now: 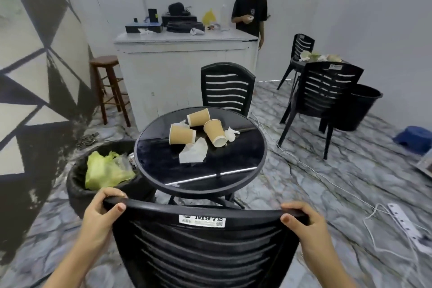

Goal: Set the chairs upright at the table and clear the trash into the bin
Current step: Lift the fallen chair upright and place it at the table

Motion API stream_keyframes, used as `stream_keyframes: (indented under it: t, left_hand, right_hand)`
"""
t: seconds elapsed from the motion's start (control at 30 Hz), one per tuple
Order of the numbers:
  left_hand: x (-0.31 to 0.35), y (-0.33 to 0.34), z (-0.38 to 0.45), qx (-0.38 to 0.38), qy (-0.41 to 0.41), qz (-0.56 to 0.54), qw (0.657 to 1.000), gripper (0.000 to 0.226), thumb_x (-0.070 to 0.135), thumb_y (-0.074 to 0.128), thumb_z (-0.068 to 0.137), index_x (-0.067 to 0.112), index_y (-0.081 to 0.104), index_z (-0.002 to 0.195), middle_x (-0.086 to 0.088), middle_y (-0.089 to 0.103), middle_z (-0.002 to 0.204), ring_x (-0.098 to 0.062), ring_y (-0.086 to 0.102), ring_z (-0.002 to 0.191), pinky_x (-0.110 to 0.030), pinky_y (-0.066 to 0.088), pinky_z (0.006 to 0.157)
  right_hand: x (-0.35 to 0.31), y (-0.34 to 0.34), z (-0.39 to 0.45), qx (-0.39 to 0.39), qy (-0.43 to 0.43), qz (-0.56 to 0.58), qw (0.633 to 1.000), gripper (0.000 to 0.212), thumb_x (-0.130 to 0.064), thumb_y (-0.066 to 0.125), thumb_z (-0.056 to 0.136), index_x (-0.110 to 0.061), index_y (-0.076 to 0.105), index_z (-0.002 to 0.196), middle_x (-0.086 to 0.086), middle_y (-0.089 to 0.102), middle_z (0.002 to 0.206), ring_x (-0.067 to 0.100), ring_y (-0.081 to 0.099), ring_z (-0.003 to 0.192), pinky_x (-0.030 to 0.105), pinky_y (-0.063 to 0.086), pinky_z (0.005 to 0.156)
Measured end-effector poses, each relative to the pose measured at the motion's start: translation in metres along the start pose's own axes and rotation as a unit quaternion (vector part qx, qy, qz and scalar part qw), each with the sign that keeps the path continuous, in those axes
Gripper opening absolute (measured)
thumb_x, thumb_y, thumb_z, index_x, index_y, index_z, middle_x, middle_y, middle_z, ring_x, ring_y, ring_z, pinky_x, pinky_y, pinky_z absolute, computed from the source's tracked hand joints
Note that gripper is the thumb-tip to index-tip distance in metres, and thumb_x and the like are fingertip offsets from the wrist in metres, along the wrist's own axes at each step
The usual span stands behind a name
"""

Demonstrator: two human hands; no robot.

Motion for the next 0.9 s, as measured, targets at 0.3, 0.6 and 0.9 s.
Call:
stream_keyframes:
  t: [0.3, 0.6, 0.9]
  left_hand:
    - [-0.003, -0.003, -0.029, -0.009, 0.009, -0.004, 1.000, 0.065, 0.069, 0.080, 0.041, 0.021, 0.061, 0.080, -0.016, 0.058, 0.088, -0.032, 0.057, 0.090, -0.031, 0.050, 0.081]
    - [-0.005, -0.014, -0.017, -0.058, -0.007, -0.070, 0.996, 0.063, 0.056, 0.089, 0.027, 0.018, 0.063, 0.070, -0.004, 0.059, 0.076, -0.016, 0.055, 0.071, -0.014, 0.048, 0.059]
    - [-0.019, -0.039, 0.041, -0.170, -0.029, -0.094, 0.980, 0.061, 0.053, 0.091, 0.023, 0.018, 0.064, 0.065, 0.001, 0.063, 0.068, -0.013, 0.059, 0.067, -0.014, 0.047, 0.060]
  right_hand:
    - [0.007, 0.001, -0.018, -0.053, 0.046, -0.008, 0.997, 0.065, -0.058, 0.088, 0.020, -0.019, 0.070, 0.069, 0.009, 0.066, 0.083, 0.019, 0.063, 0.070, 0.029, 0.051, 0.063]
    - [0.022, 0.007, -0.057, 0.049, 0.022, 0.088, 0.995, 0.069, -0.053, 0.089, 0.005, -0.016, 0.069, 0.059, -0.009, 0.063, 0.060, 0.006, 0.059, 0.055, 0.016, 0.049, 0.048]
    - [0.053, 0.053, -0.098, 0.147, 0.010, 0.116, 0.982, 0.044, -0.036, 0.092, 0.024, -0.017, 0.070, 0.056, -0.002, 0.064, 0.065, 0.003, 0.059, 0.055, 0.015, 0.048, 0.049]
Point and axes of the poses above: each hand's wrist, its own z-axis towards the middle knuckle, its own y-axis out of the palm, x = y × z, the point moved 10 cm from there along z, towards the middle knuckle
